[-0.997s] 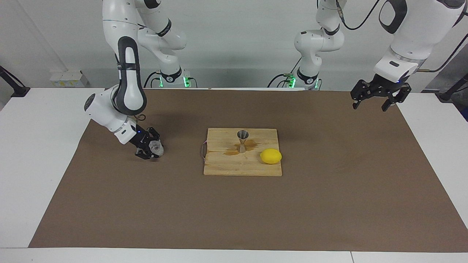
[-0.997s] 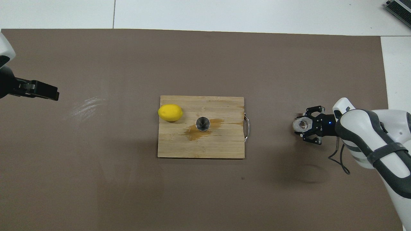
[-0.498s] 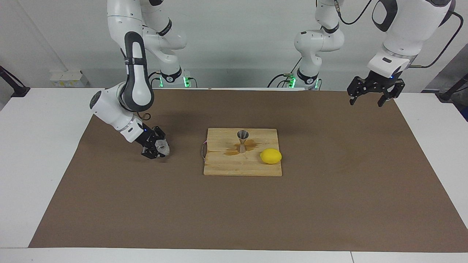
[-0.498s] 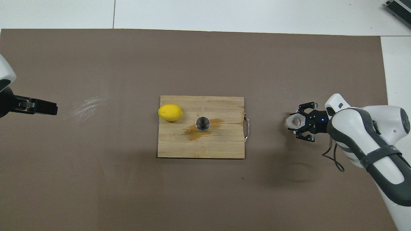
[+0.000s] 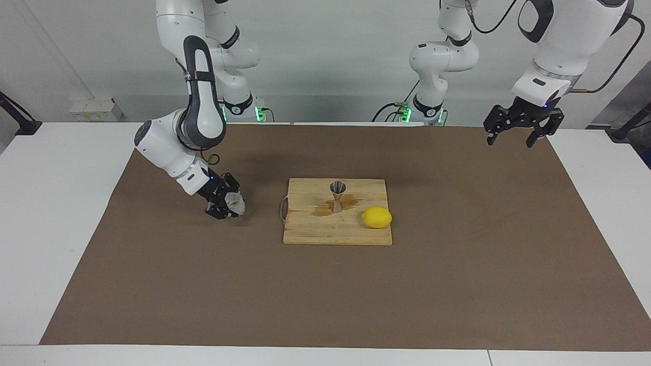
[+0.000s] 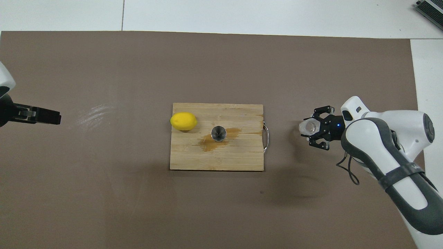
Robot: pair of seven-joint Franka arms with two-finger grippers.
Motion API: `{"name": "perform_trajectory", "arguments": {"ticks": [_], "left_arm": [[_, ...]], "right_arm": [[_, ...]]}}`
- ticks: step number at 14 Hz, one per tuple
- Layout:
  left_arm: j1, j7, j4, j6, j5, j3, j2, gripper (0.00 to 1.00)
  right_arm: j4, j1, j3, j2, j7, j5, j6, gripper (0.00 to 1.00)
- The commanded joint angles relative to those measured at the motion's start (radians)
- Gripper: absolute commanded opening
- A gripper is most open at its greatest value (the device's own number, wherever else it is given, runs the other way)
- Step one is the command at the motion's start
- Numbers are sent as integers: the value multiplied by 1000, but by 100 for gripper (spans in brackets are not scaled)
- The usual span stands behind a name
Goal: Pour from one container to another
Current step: 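Lift the white cup and carry it toward the board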
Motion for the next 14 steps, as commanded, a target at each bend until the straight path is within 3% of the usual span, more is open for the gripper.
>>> {"name": "perform_trajectory", "arguments": {"ticks": [1,5,14], "left_arm": [[6,15,-27,10,5,1,-24,100],[6,15,-26,10,5,2,-27,100],[12,26,-26,20,3,8,-25,100]], "right_arm": [[27,49,1,-20,150,-72,6,56],[75,124,3,-24,372,-220,4,56],[163,270,4,-34,725,-396,-8,56]]}}
